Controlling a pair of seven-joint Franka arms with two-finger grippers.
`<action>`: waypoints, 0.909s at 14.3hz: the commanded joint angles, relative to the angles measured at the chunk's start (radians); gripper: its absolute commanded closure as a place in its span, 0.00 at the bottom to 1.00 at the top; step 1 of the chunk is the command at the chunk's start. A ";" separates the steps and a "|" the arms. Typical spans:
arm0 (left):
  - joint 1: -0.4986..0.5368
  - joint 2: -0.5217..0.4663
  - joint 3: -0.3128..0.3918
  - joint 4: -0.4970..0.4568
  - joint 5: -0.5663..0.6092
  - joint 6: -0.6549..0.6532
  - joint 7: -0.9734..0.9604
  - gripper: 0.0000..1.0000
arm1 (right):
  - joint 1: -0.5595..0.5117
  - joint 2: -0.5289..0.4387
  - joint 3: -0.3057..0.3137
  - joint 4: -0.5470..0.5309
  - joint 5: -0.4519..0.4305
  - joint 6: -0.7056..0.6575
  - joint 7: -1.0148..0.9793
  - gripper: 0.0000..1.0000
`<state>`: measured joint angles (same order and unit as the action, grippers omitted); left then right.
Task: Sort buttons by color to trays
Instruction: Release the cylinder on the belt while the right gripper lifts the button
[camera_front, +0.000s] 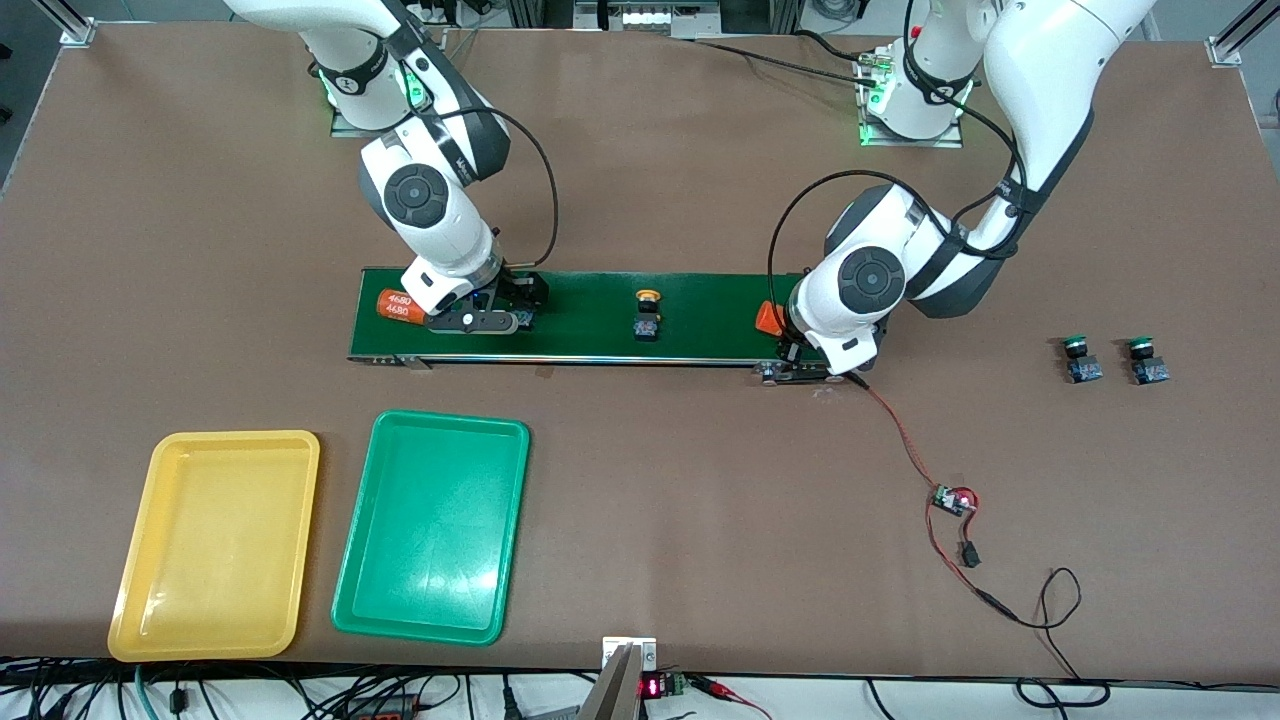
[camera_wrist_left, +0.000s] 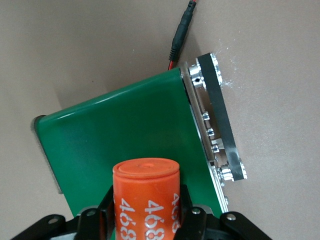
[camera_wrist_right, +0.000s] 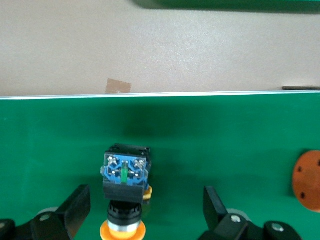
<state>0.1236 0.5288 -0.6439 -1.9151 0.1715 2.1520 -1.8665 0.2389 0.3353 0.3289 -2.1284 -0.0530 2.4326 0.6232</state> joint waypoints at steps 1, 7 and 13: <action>-0.012 -0.013 0.009 -0.022 -0.023 0.017 -0.020 0.00 | 0.036 0.037 -0.028 0.018 -0.022 0.028 0.026 0.00; -0.009 -0.036 0.007 -0.016 -0.023 0.005 -0.002 0.00 | 0.033 0.044 -0.044 0.019 -0.053 0.025 0.021 0.72; 0.008 -0.110 0.079 0.018 -0.017 -0.106 0.295 0.00 | 0.028 0.036 -0.100 0.223 -0.044 -0.215 0.000 0.92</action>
<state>0.1278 0.4651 -0.6093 -1.9043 0.1715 2.0913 -1.7070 0.2602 0.3724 0.2682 -2.0326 -0.0855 2.3475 0.6244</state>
